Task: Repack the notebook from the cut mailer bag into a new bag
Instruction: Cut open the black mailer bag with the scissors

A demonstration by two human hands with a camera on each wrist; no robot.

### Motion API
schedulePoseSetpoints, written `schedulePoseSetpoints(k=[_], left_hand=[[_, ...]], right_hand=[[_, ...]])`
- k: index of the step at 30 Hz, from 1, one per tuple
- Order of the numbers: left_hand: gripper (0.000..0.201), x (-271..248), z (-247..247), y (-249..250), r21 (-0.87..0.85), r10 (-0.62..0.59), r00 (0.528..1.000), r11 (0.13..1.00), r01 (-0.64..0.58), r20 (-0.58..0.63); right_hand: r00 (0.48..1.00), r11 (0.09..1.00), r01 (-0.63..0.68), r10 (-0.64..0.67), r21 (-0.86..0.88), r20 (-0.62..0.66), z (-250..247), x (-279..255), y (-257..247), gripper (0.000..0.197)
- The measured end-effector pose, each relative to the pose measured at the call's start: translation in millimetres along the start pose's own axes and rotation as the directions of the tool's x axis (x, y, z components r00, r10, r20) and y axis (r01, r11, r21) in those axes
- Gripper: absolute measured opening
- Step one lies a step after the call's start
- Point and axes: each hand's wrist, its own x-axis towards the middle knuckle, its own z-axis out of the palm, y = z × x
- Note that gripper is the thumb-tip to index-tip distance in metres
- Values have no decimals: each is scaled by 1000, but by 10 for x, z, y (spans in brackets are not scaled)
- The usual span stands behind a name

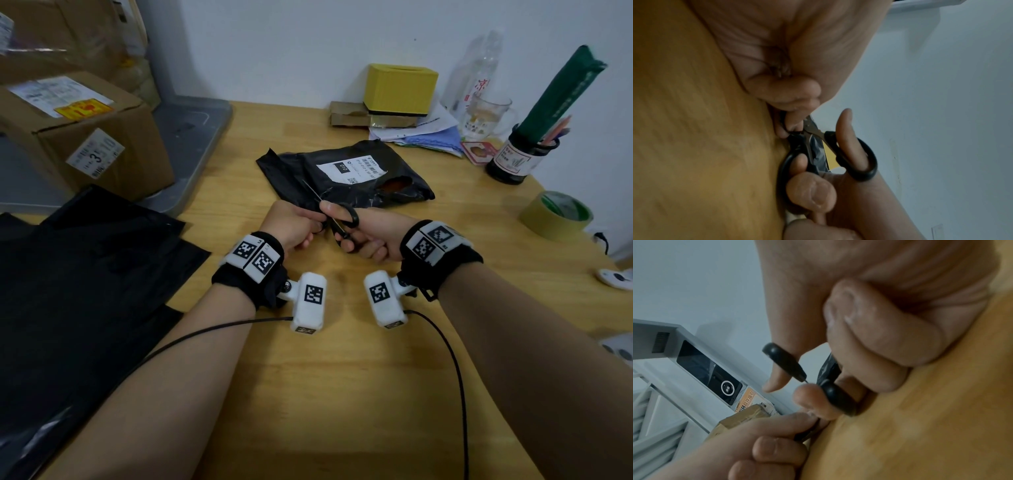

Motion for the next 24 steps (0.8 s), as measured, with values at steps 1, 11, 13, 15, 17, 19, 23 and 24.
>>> schedulePoseSetpoints(k=[1,11,13,15,17,19,23,24], left_hand=[[21,-3,-1,2,-4,-1,1000,1000,1,0],[20,-35,-1,38,-6,-5,1000,1000,5,-1],[20,-49,-7,40,-3,11,1000,1000,-11,8],[20,-60,-10,37,-3,24,1000,1000,-24,11],[19,-60,-7,36,-6,27,1000,1000,-27,13],[20,-57,-1,34,-2,24,1000,1000,-24,14],[20,-49,0,28,4,18,1000,1000,-18,20],[20,-45,-1,26,3,15,1000,1000,-15,19]], right_hand=[[1000,1000,-1,1,-6,-7,3,12,-17,65],[999,1000,-20,20,-4,38,-30,47,-58,65],[999,1000,-25,24,12,47,-41,64,-58,65],[997,999,-37,35,31,68,-53,75,-52,65],[997,999,-40,38,29,67,-49,84,-53,66],[999,999,-35,34,17,37,-37,101,-68,66],[998,999,-35,35,11,61,-63,137,-90,64],[997,999,-35,34,16,71,-74,150,-87,64]])
